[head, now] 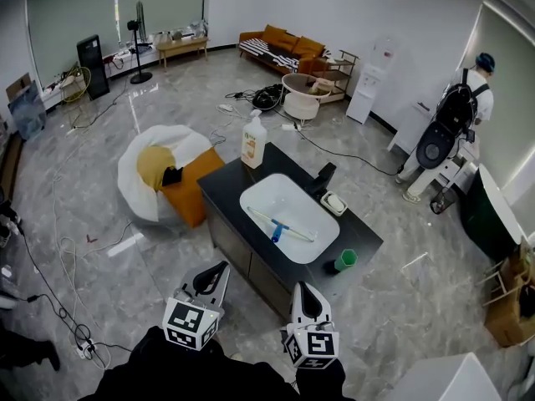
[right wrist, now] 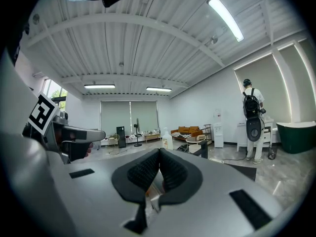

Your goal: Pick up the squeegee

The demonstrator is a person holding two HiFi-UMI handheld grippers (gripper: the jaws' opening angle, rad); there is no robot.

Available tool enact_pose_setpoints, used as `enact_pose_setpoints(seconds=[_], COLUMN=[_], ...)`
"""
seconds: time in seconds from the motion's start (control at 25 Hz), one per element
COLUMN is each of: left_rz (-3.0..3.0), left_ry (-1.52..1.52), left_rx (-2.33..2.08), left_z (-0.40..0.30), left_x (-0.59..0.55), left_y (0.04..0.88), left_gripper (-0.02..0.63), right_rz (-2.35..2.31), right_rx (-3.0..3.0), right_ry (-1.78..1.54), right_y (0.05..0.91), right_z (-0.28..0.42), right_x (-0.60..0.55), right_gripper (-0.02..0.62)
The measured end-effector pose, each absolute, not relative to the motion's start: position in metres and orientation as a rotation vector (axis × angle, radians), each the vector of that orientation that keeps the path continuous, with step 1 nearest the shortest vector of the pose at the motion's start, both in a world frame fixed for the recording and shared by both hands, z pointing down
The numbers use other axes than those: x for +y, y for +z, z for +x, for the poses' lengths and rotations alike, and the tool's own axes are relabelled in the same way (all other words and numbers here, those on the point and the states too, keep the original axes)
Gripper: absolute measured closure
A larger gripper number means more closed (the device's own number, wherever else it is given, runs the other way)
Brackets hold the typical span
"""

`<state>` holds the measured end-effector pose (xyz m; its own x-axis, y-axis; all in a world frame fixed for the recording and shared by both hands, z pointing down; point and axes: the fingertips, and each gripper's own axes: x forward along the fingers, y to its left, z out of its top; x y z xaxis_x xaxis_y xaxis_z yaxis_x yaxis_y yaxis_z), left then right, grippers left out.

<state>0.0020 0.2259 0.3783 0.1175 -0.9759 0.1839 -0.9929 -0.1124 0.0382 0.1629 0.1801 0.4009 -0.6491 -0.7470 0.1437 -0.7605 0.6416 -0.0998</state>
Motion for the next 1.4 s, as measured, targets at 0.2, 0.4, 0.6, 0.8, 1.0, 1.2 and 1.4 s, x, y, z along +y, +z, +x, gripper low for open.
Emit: enact_pose_setpoints(seconds=[0.2, 0.4, 0.6, 0.8, 1.0, 1.2, 1.4], left_rz=[2.296, 2.352, 2.394, 2.404, 2.41, 2.409, 2.415], left_ry=[0.169, 0.174, 0.2, 0.222, 0.246, 0.294, 0.34], left_rx=[-1.926, -1.84, -1.742, -1.669, -1.599, -1.533, -1.446], left_z=[-0.012, -0.04, -0.062, -0.084, -0.101, -0.108, -0.104], left_x=[0.169, 0.093, 0.018, -0.037, -0.083, -0.12, -0.144], left_y=[0.378, 0.382, 0.385, 0.397, 0.411, 0.437, 0.463], left_gripper=[0.577, 0.577, 0.577, 0.577, 0.577, 0.577, 0.577], right_rz=[1.368, 1.446, 1.508, 1.546, 1.585, 1.623, 1.654], right_rx=[-2.724, -2.675, -2.613, -2.553, -2.496, -2.437, -2.364], right_ry=[0.241, 0.26, 0.279, 0.316, 0.372, 0.43, 0.5], right_y=[0.405, 0.409, 0.407, 0.419, 0.435, 0.46, 0.488], right_z=[0.155, 0.127, 0.101, 0.08, 0.064, 0.057, 0.057], right_x=[0.134, 0.072, 0.005, -0.045, -0.086, -0.117, -0.136], right_gripper=[0.578, 0.578, 0.578, 0.578, 0.578, 0.578, 0.578])
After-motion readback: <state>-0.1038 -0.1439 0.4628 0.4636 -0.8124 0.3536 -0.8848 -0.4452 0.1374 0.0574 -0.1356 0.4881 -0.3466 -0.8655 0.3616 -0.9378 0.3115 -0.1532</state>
